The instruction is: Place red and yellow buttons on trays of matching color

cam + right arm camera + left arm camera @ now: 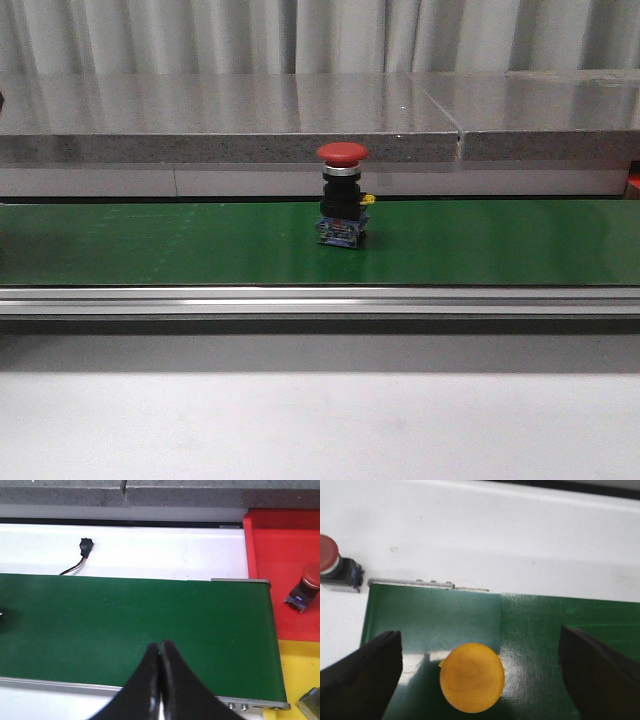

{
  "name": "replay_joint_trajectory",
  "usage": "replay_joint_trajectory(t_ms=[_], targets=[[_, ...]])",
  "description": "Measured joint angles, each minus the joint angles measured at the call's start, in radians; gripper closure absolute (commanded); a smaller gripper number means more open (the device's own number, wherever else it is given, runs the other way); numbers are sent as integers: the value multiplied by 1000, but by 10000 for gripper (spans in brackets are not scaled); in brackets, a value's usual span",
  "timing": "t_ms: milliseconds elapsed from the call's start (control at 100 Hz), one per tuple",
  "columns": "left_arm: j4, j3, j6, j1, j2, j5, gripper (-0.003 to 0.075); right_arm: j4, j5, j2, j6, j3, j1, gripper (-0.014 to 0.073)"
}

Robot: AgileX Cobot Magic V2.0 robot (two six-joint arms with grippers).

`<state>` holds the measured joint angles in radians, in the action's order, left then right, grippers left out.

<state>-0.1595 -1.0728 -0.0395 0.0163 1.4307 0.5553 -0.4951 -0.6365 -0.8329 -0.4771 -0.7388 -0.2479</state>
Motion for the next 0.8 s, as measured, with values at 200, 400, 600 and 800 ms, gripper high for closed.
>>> replay_joint_trajectory(t_ms=[200, 400, 600, 800], targets=[[38, 26, -2, 34, -180, -31, 100, 0, 0, 0, 0, 0, 0, 660], [55, 109, -8, 81, -398, -99, 100, 0, 0, 0, 0, 0, 0, 660], [61, 251, -21, 94, -614, -141, 100, 0, 0, 0, 0, 0, 0, 660], [64, 417, -25, 96, -829, -161, 101, 0, 0, 0, 0, 0, 0, 660]])
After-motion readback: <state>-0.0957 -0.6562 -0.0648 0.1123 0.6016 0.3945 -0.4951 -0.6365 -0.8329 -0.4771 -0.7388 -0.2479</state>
